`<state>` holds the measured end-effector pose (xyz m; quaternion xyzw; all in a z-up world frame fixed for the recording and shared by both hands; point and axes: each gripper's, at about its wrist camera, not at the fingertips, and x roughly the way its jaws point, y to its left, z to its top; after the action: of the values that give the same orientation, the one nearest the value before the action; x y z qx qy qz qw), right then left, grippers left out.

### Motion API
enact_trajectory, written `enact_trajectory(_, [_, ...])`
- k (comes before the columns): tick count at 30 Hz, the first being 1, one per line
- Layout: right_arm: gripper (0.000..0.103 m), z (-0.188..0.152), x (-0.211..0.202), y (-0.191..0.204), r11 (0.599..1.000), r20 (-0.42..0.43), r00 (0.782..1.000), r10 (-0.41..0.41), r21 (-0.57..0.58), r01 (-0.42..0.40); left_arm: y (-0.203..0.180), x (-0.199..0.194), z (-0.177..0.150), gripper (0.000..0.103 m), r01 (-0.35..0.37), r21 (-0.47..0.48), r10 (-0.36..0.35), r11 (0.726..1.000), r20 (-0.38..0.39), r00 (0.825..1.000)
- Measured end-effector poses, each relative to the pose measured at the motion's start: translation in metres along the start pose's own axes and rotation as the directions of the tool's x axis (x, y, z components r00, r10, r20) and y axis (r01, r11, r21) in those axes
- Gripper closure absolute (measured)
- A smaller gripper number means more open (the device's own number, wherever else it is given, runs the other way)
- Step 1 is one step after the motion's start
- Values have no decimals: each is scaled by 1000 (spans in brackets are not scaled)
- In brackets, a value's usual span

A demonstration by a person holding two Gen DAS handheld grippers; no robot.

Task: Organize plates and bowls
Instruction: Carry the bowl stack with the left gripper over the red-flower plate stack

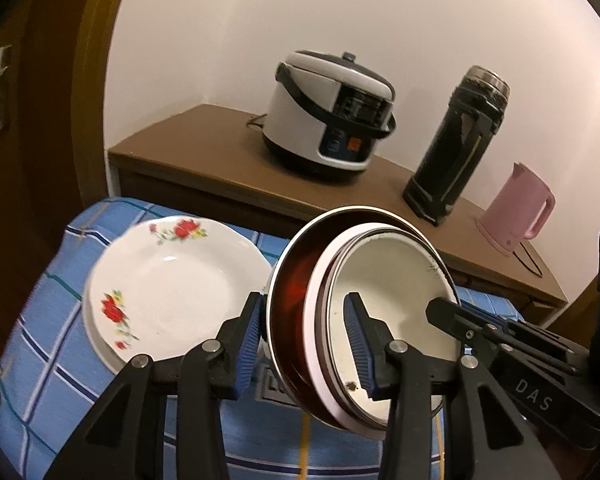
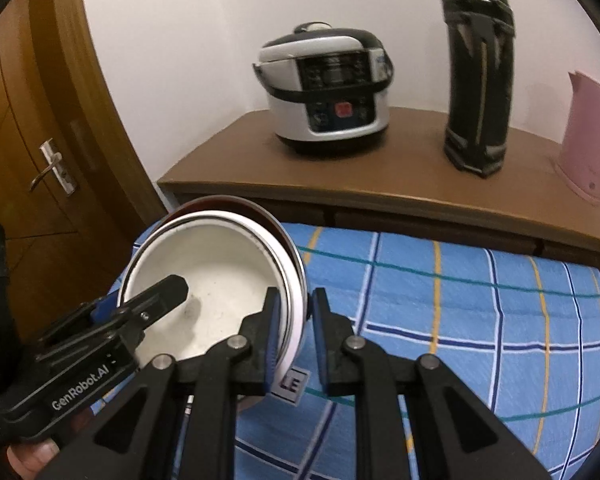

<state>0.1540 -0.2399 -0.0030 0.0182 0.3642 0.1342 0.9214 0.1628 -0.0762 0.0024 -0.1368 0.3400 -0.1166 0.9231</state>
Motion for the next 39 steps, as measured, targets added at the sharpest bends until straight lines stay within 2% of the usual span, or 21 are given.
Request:
enact_trajectory(18, [87, 25, 14, 49, 996, 12, 998, 57, -63, -56, 43, -18, 18, 59, -67, -27, 68, 997, 52, 996])
enact_trajectory(39, [87, 31, 34, 84, 991, -25, 995, 95, -97, -97, 80, -19, 23, 59, -129, -46, 131, 991, 36, 991])
